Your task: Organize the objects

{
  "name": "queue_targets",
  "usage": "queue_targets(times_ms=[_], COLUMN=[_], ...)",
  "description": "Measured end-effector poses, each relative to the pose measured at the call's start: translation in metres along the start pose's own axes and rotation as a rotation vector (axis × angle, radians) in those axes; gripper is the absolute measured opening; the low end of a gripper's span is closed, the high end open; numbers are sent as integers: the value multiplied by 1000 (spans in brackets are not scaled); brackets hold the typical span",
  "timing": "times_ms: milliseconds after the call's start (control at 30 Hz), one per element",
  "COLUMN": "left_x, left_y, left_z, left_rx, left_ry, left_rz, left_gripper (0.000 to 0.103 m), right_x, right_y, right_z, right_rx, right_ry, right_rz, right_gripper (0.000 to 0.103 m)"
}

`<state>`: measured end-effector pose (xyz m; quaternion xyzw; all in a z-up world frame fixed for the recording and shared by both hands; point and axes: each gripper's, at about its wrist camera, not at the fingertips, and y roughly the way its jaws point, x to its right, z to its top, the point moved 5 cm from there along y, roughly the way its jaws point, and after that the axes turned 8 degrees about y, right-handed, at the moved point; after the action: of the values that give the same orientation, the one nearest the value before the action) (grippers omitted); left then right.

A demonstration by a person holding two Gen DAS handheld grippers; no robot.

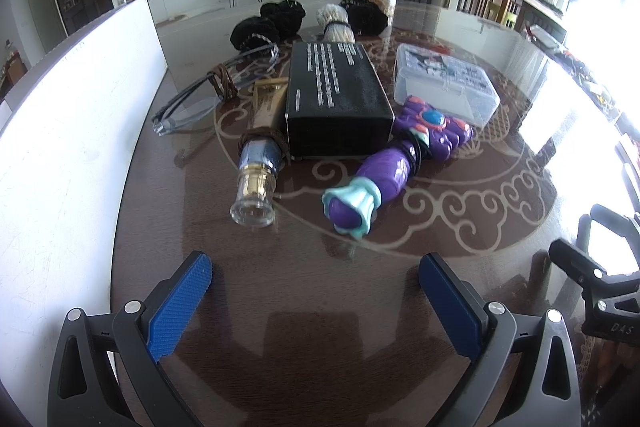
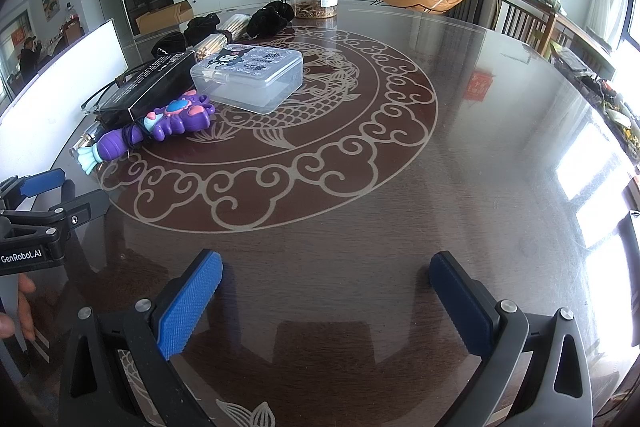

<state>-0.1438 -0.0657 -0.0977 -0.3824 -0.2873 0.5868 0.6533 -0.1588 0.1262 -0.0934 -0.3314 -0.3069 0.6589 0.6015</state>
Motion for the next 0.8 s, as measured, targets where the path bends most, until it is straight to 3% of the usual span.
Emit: queue_targets(times_ms=[133,300,567,667,800], left_x=[3,15,32,35,40], left_y=[-8,-22,-53,-67,-92], left_z=[-12,-32,-79,-89,-95], left_rx=[-21,-69,-51,-19,65], left_ry=[-65,-41,8,12,35], left_rz=[40,18,-14,-40,-42], left_gripper=[103,103,103,103,103], right_x=[1,1,2,2,-22], right_y=[-2,-3,-3,1,-4], right_z=[-1,-1,-2,4,32], right_rx=[3,4,5,-45,-44], right_ry=[3,5,11,51,250], right_rz=[-1,-3,-4,-31,115], right_gripper=[103,103,103,103,103])
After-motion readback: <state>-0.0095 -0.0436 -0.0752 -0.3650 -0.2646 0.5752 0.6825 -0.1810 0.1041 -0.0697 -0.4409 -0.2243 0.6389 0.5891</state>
